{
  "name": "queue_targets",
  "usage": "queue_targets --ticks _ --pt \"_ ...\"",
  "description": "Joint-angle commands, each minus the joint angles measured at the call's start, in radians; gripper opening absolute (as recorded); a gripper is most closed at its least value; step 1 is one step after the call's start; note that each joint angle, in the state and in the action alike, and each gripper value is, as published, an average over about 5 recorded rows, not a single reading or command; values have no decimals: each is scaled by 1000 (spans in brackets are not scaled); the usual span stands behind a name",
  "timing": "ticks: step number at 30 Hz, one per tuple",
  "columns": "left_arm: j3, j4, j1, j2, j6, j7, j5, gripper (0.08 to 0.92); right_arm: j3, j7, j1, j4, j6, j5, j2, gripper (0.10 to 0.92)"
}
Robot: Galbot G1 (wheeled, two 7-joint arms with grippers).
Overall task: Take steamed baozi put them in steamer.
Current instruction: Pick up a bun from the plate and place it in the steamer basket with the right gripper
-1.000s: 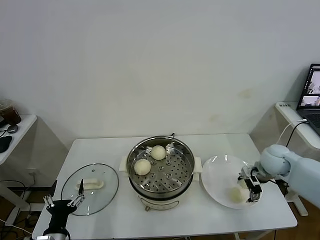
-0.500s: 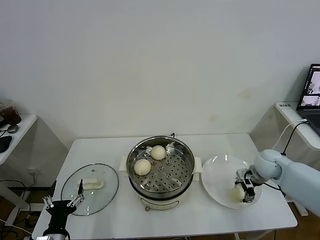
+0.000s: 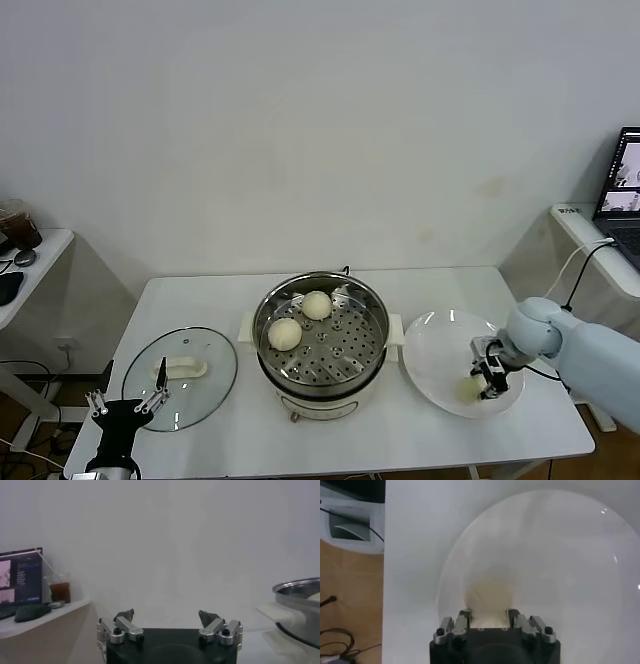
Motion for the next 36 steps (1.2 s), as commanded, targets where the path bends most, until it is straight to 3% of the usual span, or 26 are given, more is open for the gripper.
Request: queue_targets --ticks 1,8,17,25,36 --pt "1 -7 1 2 0 1 -3 823 -18 -43 126 9 19 52 -31 454" --pt "8 -8 -7 8 0 4 -8 823 -190 -102 552 -14 68 200 6 465" --pt "19 -5 -20 8 0 4 -9 823 -406 -22 859 35 170 449 264 467" --pt "20 -8 -12 5 -5 4 -6 823 -553 46 854 125 299 405 499 467" --pt "-9 -11 -4 2 -7 3 -10 823 -627 73 744 -13 625 172 710 477"
